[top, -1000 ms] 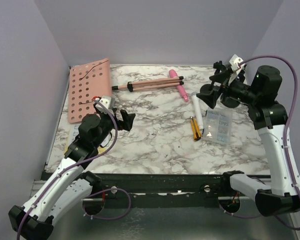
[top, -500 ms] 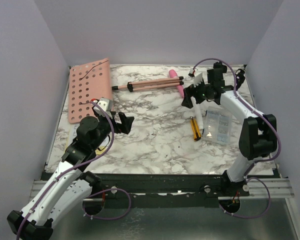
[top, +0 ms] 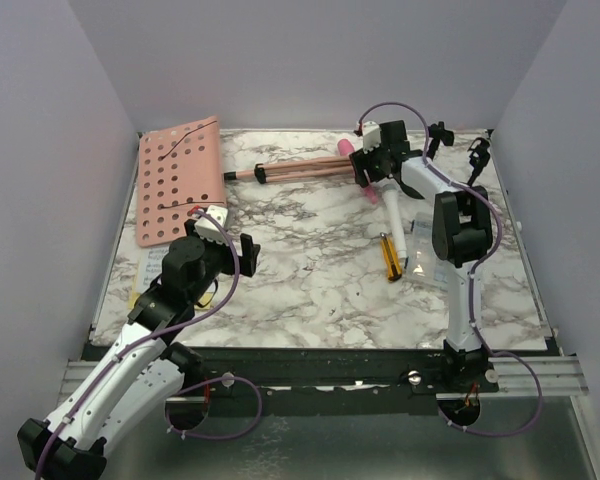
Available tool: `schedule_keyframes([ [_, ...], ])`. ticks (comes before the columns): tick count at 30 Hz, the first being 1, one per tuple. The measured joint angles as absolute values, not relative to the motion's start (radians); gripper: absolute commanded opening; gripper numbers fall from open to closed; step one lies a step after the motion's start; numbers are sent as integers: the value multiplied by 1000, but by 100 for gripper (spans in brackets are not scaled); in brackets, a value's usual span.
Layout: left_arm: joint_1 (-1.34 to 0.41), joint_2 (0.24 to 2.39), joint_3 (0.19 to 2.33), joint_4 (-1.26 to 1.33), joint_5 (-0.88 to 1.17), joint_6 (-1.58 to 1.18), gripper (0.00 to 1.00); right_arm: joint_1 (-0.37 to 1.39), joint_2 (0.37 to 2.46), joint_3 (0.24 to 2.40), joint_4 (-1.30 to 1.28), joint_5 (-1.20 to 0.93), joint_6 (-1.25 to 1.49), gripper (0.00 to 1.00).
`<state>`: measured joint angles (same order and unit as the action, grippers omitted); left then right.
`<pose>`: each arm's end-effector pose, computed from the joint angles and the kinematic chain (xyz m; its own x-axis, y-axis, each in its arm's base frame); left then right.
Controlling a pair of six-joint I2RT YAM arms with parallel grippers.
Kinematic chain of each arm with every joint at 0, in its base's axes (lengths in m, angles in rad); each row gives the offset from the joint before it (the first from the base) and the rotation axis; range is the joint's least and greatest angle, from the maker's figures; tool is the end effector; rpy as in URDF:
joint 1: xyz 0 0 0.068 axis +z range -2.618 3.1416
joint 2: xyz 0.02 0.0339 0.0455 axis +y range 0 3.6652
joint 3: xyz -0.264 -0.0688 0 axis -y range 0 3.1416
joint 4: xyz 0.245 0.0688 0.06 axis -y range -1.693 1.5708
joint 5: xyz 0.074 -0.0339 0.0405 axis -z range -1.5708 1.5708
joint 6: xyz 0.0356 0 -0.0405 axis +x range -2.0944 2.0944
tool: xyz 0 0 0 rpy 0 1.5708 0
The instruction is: Pack up the instrument practice props
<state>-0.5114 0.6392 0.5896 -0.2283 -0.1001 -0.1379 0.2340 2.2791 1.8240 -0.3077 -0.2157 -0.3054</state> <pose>0.1422 -0.0757 0.2888 -0.2924 0.0072 -0.9563 0.3664 0.9245 -0.1050 0.5010 0.1272 0.1850 -0.5277 -0.4277 -0.7339 -0.5616 0.8238 -0.0763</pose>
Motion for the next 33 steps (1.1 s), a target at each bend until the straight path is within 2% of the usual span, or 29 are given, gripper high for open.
schedule_keyframes([
  [3, -511, 629, 590, -229, -111, -132, 99, 242, 2315, 1859, -307, -187, -297, 51],
  [8, -509, 619, 590, -230, -126, -128, 99, 248, 2362, 1898, -299, -156, -281, 43],
  [12, -509, 619, 590, -231, -134, -125, 99, 249, 2370, 1897, -296, -136, -268, 21],
  [18, -506, 619, 590, -234, -144, -121, 99, 253, 2367, 1876, -250, -52, -262, 3],
  [28, -503, 608, 590, -235, -148, -121, 99, 253, 2359, 1842, -179, 191, -245, 2],
  [33, -503, 601, 590, -235, -148, -121, 99, 245, 2304, 1775, -144, 219, -224, 2],
])
